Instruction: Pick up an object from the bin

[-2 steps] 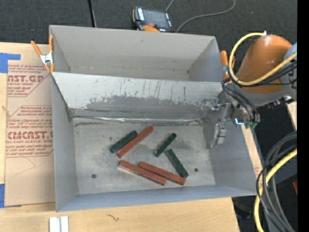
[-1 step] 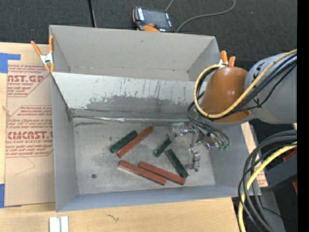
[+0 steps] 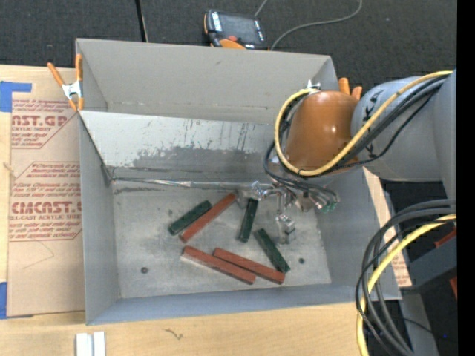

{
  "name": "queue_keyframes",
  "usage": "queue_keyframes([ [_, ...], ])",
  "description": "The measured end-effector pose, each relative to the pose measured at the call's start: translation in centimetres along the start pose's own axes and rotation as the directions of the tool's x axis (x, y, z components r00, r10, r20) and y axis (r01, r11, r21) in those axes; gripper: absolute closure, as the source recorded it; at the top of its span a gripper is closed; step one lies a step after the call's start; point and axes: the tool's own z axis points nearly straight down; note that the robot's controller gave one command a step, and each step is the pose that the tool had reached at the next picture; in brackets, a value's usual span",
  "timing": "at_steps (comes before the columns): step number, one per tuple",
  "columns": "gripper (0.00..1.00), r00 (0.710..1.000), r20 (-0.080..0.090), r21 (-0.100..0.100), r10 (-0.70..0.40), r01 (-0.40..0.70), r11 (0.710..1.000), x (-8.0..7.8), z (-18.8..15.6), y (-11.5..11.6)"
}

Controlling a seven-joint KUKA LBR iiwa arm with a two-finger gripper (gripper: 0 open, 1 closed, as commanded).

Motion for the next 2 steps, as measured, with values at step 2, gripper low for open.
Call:
queue_keyframes([
  [2, 1.00, 0.870, -0.002, 0.002, -0.493, 0.493, 0.870, 5.7, -12.1, -3.3],
])
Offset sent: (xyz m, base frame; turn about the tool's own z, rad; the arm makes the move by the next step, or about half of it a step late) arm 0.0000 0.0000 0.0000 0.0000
